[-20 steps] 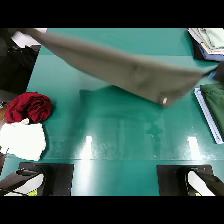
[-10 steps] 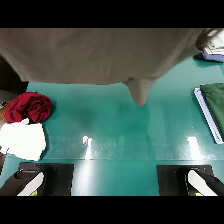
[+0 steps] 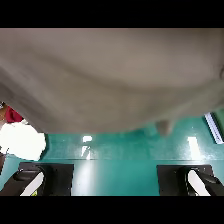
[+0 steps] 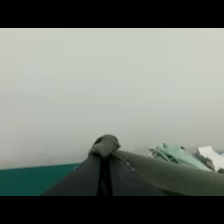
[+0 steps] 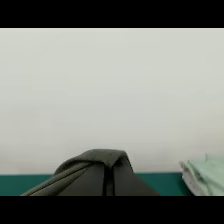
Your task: Fold the shirts.
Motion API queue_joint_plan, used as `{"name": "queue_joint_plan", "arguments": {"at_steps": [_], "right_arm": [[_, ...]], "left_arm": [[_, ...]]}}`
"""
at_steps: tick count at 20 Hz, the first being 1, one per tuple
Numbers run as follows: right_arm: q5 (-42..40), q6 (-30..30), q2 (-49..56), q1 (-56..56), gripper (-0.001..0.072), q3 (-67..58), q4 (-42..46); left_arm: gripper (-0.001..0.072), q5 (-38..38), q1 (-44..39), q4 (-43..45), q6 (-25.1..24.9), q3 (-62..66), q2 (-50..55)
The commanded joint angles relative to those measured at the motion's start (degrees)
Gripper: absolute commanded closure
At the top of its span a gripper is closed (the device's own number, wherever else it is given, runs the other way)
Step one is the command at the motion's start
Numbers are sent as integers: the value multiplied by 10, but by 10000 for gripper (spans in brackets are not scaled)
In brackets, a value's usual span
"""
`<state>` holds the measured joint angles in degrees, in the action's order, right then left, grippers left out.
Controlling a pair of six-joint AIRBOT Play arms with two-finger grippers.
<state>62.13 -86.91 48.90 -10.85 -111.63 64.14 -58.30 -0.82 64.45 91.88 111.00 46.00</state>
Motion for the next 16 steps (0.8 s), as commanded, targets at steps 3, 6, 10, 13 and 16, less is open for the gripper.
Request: {"name": "queue_joint_plan", "arguments": {"at_steps": [3, 6, 10, 13, 16], "right_arm": [[257, -67, 195, 22, 693, -59, 6], [303, -67, 312, 39, 693, 12, 9], [258, -64, 446, 47, 693, 68, 34], [172, -49, 511, 47, 693, 37, 35], [102, -44, 543, 47, 694, -14, 34]], "left_arm": [[680, -74, 0, 20, -8, -126, 122], [680, -82, 0, 30, -6, -173, 248], [679, -59, 0, 26, -14, -173, 414], [680, 29, 0, 21, -38, -173, 469], [679, 127, 0, 6, -39, -171, 474]]}}
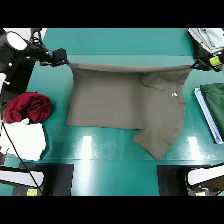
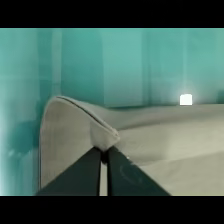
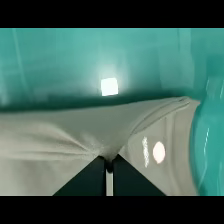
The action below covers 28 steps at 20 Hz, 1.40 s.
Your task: Fold the shirts.
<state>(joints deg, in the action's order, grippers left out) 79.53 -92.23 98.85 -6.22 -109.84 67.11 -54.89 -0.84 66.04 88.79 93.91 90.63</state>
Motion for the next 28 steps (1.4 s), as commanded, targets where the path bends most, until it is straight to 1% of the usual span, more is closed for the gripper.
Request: {"name": "queue_joint_plan", "arguments": {"at_steps": [1, 2, 3, 5, 7, 9, 11, 14, 17, 18, 19, 20, 21, 22, 23, 24, 25, 26, 28], "right_arm": [[-87, 17, 47, 1, 694, -43, 5], [-98, 28, 47, 1, 694, -48, 4], [-97, 40, 46, 2, 694, -47, 5], [-65, 66, 46, 9, 694, -40, 12], [-43, 63, 35, 23, 694, 3, 50], [-49, 52, 13, 39, 694, 75, 92], [-63, 50, -12, 49, 694, 146, 111], [-92, 47, -41, 52, 694, 226, 110], [-125, 28, -58, 52, 691, 282, 109], [-128, 21, -60, 52, 691, 291, 105], [-121, 16, -59, 52, 688, 292, 102], [-112, 14, -60, 53, 639, 292, 90], [-102, 14, -59, 53, 408, 286, 73], [-90, 14, -60, 50, 328, 277, 63], [-66, 15, -60, 45, 328, 259, 53], [-37, 31, -62, 43, 329, 242, 42], [-7, 59, -71, 37, 329, 230, 36], [14, 78, -87, 31, 331, 230, 26], [38, 109, -135, 16, 332, 255, -1]], "left_arm": [[679, 110, 1, -14, -8, 0, 28], [680, 113, 1, -14, -10, 0, 28], [679, 112, 1, -14, -26, 0, 29], [680, 94, 0, -14, -54, 0, 33], [680, 57, 1, -13, -68, -2, 42], [679, 33, -1, -14, -67, -19, 49], [679, 30, -1, -14, -67, -54, 49], [679, 19, -1, -14, -67, -105, 49], [679, 17, -1, -14, -67, -140, 49], [679, 15, -1, -14, -67, -142, 49], [661, 11, -1, -14, -62, -141, 49], [391, 5, -1, -17, -61, -139, 49], [100, -4, 0, -20, -53, -137, 47], [61, -16, 3, -19, -41, -134, 45], [62, -42, 8, -19, -32, -123, 45], [64, -73, 16, -19, -34, -110, 44], [171, -111, 28, -16, -42, -99, 38], [244, -139, 43, -15, -55, -97, 24], [242, -186, 73, -13, -68, -110, -16]]}}
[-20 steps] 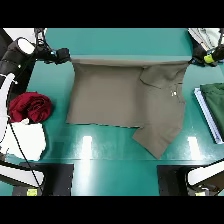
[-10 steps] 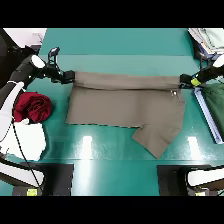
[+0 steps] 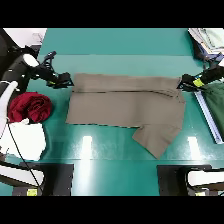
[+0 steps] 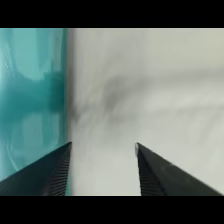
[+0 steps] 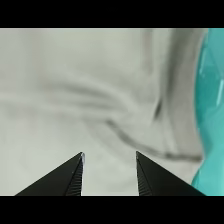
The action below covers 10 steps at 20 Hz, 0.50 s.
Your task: Fold the shirts.
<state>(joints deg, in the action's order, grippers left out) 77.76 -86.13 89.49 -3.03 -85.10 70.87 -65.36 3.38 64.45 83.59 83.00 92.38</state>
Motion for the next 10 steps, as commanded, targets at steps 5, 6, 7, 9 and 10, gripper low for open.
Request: {"name": "queue_joint_plan", "arguments": {"at_steps": [5, 6, 7, 9, 10], "right_arm": [[56, 66, -160, -52, 334, 123, -101], [48, 76, -177, -56, 334, 143, -111], [41, 78, -194, -57, 335, 162, -114], [23, 78, -219, -56, 335, 193, -114], [18, 78, -227, -56, 336, 203, -114]], "left_arm": [[242, -71, 88, 2, -28, -198, -200], [243, -60, 98, -1, -28, -245, -227], [242, -51, 105, -11, -28, -285, -244], [243, -38, 110, -48, -38, -350, -255], [243, -29, 110, -72, -53, -374, -255]]}}
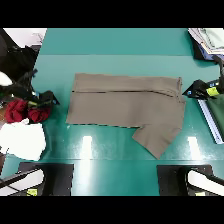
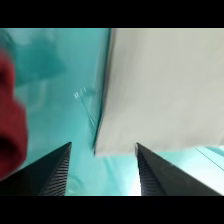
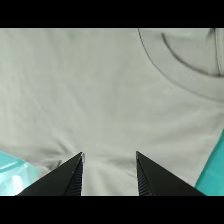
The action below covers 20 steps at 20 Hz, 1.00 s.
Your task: Fold the shirts.
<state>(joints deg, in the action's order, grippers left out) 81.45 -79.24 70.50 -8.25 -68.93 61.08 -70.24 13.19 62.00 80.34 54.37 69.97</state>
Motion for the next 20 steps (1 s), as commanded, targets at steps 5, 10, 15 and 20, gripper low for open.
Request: {"name": "queue_joint_plan", "arguments": {"at_steps": [5, 10, 15, 20], "right_arm": [[-20, 9, -63, -4, 336, 65, -16], [-18, 9, -65, -2, 336, 66, -17], [-31, 9, -65, 8, 336, 66, -36], [-32, 9, -65, 12, 336, 66, -41]], "left_arm": [[243, 64, 10, -84, -43, -141, -30], [244, 89, 9, -82, -43, -167, -30], [243, 121, -25, -84, -47, -179, -30], [515, 139, -76, -87, -38, -179, -30]]}}
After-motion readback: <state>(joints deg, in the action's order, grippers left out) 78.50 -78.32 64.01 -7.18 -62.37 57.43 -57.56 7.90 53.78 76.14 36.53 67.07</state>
